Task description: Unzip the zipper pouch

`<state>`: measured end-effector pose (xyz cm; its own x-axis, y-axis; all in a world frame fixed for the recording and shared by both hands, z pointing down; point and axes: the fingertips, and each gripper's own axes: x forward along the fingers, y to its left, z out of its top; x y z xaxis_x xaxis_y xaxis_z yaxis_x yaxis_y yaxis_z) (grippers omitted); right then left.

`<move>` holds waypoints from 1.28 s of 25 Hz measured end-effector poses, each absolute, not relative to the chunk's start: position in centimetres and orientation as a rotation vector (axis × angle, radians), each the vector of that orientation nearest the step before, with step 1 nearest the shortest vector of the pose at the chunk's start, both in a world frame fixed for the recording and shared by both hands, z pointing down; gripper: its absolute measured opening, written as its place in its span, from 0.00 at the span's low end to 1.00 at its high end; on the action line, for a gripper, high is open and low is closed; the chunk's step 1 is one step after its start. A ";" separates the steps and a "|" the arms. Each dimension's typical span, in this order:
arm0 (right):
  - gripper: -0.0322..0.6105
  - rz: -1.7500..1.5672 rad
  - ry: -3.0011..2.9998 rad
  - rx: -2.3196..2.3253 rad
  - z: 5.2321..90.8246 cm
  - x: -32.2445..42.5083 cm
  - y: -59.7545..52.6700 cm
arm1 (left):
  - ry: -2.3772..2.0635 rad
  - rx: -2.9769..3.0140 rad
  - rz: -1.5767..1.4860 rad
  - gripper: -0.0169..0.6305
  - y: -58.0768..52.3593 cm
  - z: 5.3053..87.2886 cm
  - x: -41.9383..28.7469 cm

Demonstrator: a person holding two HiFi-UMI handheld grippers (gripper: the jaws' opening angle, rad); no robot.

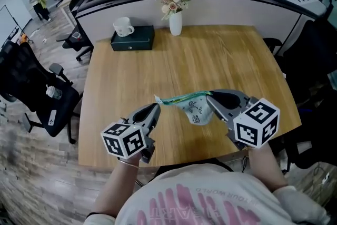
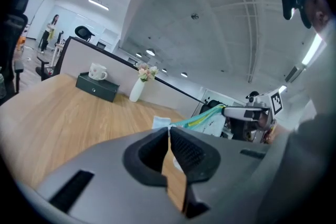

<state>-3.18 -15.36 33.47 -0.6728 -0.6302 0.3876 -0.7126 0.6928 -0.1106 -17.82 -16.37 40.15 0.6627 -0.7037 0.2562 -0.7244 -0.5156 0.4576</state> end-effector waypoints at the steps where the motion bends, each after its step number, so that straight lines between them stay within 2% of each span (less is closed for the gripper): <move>1: 0.10 0.374 -2.592 1.070 33.4 -3.2 -15.4 | -1.103 2.339 0.038 0.05 -16.5 40.1 -17.7; 7: 0.10 0.424 -2.614 1.138 33.0 -2.9 -15.0 | -1.084 2.332 0.009 0.06 -16.5 40.0 -17.3; 12: 0.10 0.426 -2.583 1.247 33.1 -1.5 -15.1 | -1.065 2.336 -0.022 0.18 -16.2 39.9 -16.5; 17: 0.10 0.495 -2.526 1.430 33.1 0.7 -15.3 | -1.161 2.312 -0.186 0.03 -16.0 37.5 -16.5; 32: 0.10 0.788 -2.608 1.702 32.0 8.9 -14.6 | -1.515 2.386 -0.120 0.03 -11.5 32.9 -12.4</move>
<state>8.91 -14.60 31.99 -0.4366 -0.8767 0.2019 -0.8418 0.3190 -0.4354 -12.41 -11.55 32.87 0.4371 -0.8944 0.0946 -0.8682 -0.3922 0.3040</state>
